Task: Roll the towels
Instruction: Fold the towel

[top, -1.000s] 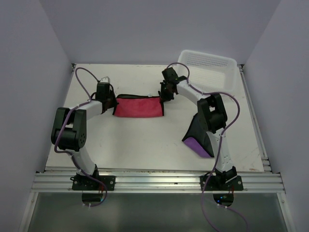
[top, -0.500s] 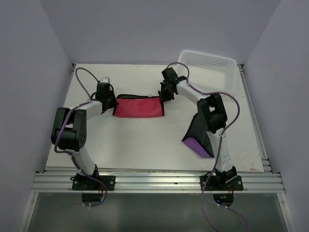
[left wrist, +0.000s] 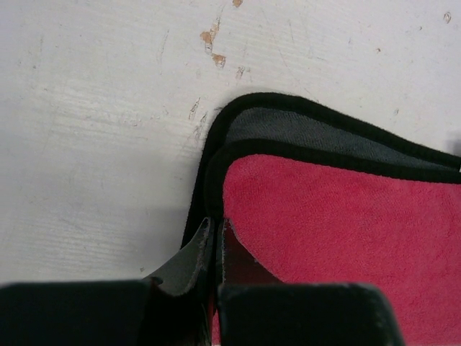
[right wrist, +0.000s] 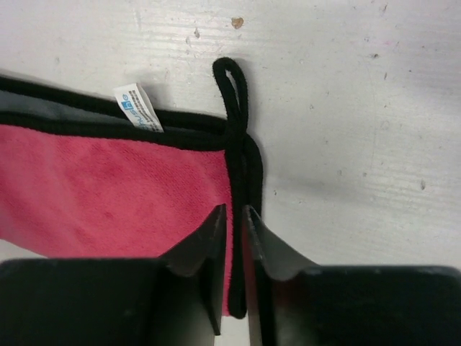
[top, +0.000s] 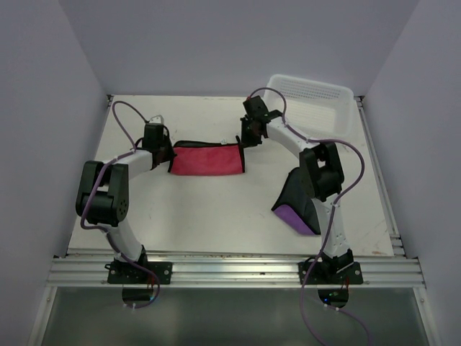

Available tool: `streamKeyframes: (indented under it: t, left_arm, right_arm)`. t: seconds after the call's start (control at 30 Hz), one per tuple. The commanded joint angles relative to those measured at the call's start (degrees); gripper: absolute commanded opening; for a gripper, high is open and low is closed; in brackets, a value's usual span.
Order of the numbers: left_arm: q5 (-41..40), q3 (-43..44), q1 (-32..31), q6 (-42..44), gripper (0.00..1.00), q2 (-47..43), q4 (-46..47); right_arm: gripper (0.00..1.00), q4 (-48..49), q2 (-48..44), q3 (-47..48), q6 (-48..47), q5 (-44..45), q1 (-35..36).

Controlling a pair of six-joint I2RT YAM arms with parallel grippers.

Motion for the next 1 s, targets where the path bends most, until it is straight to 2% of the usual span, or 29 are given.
streamKeyframes:
  t: [0.0,0.1,0.67,0.87,0.97]
  left_arm:
    - [-0.5,1.1,0.2,-0.4,0.00,-2.1,0.3]
    - [-0.4,0.9,0.2,-0.3,0.00,-2.0,0.3]
    - [-0.2,0.8,0.2,-0.6,0.00,-1.1,0.8]
    - [-0.1,0.7,0.2,-0.6,0.00,-1.4,0.8]
    - [0.0,0.6,0.2,-0.6,0.00,-1.6,0.7]
  right_arm:
    - [0.23,-1.0,-1.7,1.6,-1.0,-0.2,0.0]
    - [0.31,-0.9,-0.3,1.8,-0.6,-1.3,0.0]
    - [0.26,0.6,3.4,0.5,0.0,-4.3,0.1]
    - [0.21,0.6,3.2,0.2,0.0,-4.4,0.0]
    - [0.09,0.5,2.7,0.2,0.0,-4.4,0.1]
